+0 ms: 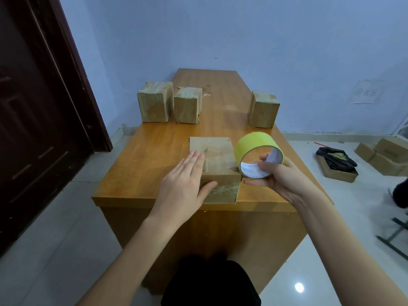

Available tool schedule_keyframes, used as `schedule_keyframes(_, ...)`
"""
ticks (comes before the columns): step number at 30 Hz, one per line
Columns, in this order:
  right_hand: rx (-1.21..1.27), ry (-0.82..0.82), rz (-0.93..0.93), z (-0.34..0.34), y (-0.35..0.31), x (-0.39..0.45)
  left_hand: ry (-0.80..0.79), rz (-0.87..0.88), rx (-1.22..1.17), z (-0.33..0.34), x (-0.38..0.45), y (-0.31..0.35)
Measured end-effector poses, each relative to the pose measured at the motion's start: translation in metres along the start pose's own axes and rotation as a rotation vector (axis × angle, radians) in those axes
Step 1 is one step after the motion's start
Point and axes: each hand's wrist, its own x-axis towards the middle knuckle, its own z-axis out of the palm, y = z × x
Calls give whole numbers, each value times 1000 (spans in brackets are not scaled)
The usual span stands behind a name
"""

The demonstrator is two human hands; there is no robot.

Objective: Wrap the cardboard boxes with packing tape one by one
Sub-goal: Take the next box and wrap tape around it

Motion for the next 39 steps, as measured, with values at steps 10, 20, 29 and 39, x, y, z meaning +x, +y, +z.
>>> schedule_keyframes(10, -293, 47, 16, -17, -7, 6, -6, 11, 13, 1, 3, 2)
schedule_keyframes(20, -161, 39, 121, -19, 29, 1, 11, -19, 22, -1, 11, 3)
schedule_keyframes(29, -236, 14, 93, -16, 28, 2, -9, 126, 45, 14, 19, 43)
schedule_keyframes(39, -250, 0, 93, -13, 29, 1, -22, 6, 67, -5, 3, 9)
